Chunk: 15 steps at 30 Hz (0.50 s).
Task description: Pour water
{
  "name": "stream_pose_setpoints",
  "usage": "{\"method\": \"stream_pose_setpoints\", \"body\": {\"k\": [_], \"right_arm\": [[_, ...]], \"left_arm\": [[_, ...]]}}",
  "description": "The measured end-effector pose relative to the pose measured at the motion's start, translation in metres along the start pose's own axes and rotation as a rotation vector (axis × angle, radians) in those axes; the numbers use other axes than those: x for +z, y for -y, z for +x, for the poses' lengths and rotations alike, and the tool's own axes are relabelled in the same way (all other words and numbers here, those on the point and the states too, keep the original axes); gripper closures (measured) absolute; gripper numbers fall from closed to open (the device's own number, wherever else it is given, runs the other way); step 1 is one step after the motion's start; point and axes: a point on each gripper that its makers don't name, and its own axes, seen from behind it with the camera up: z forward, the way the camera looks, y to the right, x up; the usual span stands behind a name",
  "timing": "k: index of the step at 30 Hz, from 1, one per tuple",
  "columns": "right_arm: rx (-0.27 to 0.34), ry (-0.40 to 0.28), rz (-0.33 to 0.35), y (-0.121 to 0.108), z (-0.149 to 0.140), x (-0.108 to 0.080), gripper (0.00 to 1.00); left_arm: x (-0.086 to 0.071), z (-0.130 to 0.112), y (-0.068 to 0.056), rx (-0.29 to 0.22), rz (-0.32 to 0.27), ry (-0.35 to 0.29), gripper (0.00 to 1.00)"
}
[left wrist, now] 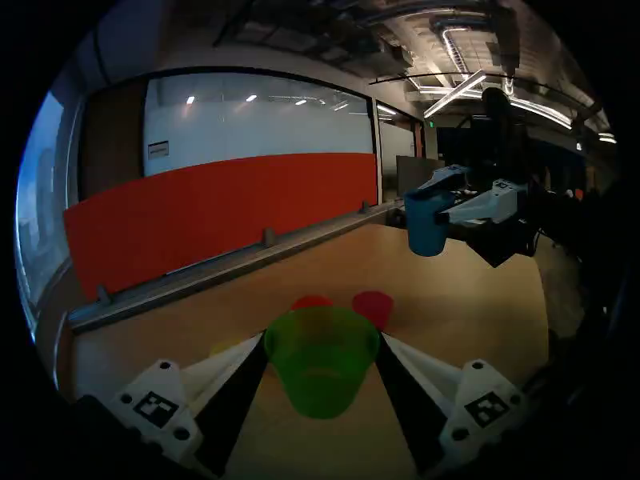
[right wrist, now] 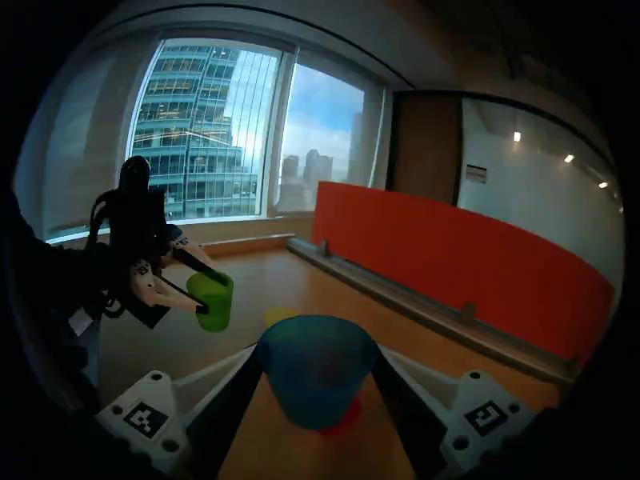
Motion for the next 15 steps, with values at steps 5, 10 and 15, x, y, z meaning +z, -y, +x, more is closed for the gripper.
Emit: {"method": "stream_pose_setpoints", "body": {"k": [5, 10, 15], "right_arm": [[-0.005, 0.040, 0.003, -0.003, -0.020, 0.003, 0.06], [-0.009, 0.082, 0.009, -0.004, -0.038, 0.007, 0.06], [-0.025, 0.123, 0.014, -0.003, -0.057, 0.011, 0.06]], "left_arm": [[0.004, -0.011, -0.001, 0.007, -0.006, 0.037, 0.11], [0.009, -0.023, -0.004, 0.016, -0.020, 0.075, 0.11], [0.014, -0.037, -0.006, 0.022, -0.030, 0.117, 0.11]]}}
